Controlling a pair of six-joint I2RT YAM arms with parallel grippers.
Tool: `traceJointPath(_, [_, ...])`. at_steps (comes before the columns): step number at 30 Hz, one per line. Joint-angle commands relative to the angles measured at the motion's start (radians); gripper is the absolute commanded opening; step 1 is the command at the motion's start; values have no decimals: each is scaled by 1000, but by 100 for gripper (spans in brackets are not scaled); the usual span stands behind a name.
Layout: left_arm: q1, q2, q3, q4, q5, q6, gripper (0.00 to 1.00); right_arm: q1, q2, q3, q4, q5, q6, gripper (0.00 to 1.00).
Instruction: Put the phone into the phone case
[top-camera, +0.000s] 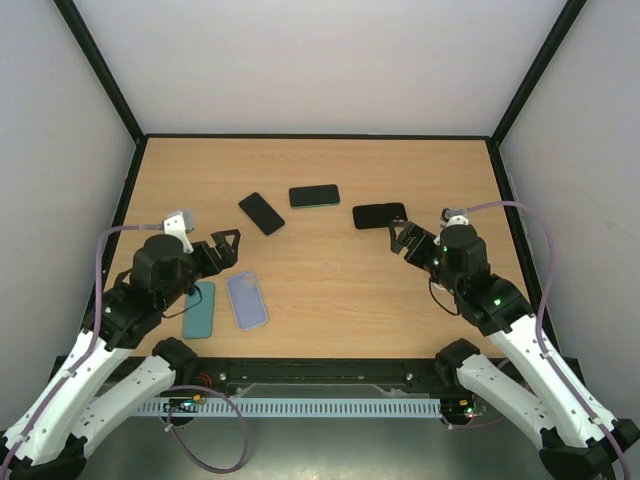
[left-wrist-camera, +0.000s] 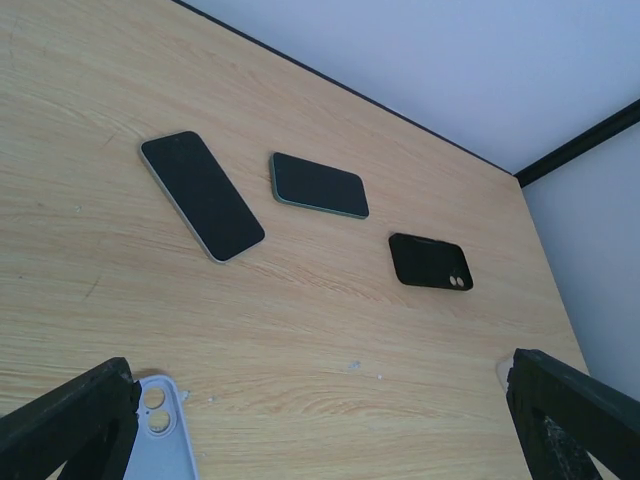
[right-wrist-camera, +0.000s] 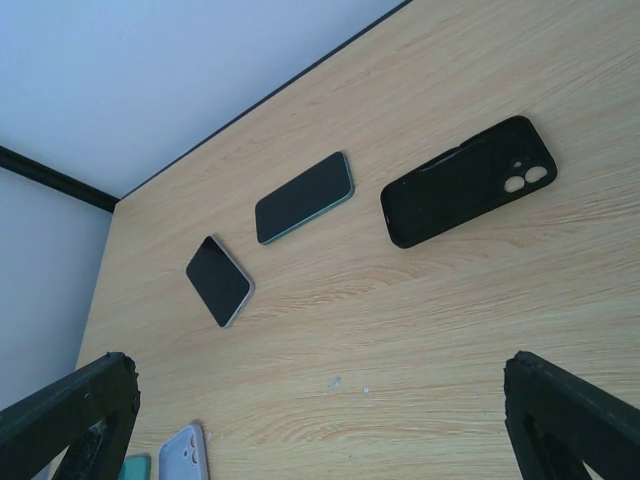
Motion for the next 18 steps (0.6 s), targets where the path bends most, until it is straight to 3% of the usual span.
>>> traceJointPath(1, [6,8,6,-13,-21,-21,100,9,-22,34,-32,26,17,97])
traceJointPath(11, [5,104,-12,-51,-100,-88,100,9,-21,-29,-21,40,55,98])
traceJointPath(18, [5,224,-119,-42,-102,-289,100,9,80,-72,-74,158,85,98])
